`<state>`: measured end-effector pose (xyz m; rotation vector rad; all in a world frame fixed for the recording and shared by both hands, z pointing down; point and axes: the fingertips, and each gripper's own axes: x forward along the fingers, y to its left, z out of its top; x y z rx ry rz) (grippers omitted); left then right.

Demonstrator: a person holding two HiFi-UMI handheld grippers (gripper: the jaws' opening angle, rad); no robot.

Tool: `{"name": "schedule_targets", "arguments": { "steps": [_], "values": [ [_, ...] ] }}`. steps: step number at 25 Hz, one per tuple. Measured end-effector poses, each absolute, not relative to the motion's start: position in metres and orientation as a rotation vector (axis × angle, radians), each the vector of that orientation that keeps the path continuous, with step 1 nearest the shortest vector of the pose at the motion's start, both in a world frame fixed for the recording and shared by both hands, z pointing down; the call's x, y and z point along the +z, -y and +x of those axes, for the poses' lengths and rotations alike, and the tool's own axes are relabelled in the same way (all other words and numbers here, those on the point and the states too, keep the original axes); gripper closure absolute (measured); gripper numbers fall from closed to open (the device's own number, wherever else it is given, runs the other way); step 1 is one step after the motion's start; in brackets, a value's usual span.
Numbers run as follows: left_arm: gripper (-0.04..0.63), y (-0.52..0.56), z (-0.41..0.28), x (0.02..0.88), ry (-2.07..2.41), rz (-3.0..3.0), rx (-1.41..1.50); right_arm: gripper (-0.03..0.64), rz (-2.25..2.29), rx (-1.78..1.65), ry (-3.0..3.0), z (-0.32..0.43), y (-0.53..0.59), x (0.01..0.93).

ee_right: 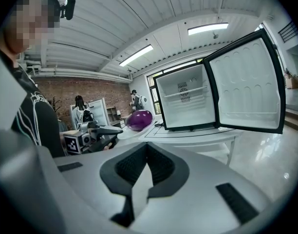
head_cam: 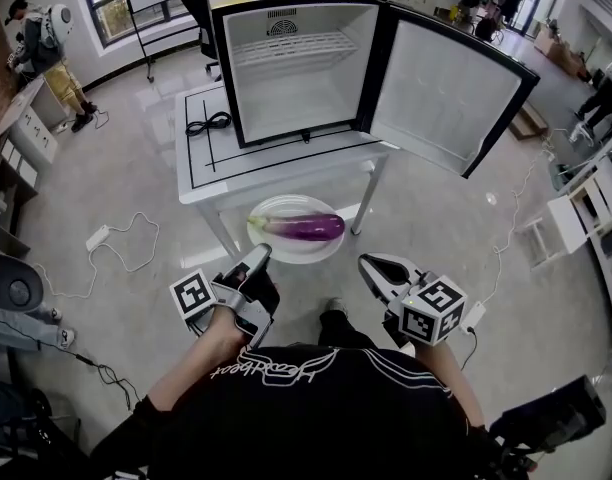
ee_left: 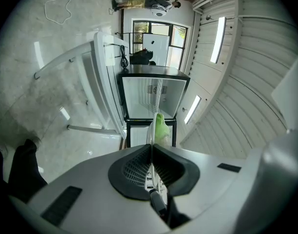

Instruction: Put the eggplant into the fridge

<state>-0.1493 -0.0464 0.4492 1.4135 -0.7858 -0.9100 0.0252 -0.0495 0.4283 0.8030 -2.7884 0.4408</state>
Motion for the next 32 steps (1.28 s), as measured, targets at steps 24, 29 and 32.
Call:
{"name": "schedule_targets", "arguments": {
  "steps": [24, 29, 32],
  "values": [
    [0.575, 0.226, -0.161, 0.473, 0.905, 1.317, -0.924, 0.611, 0.641, 0.547, 2.776, 0.004, 0.253, 0.456],
    [0.575, 0.277, -0.163, 0.477, 0.94, 1.299, -0.942, 0.611, 0.589, 0.56, 2.771, 0.001, 0.307, 0.465],
    [0.575, 0.289, -0.164, 0.479, 0.954, 1.288, -0.95, 0.611, 0.57, 0.567, 2.767, 0.002, 0.319, 0.469]
  ]
}}
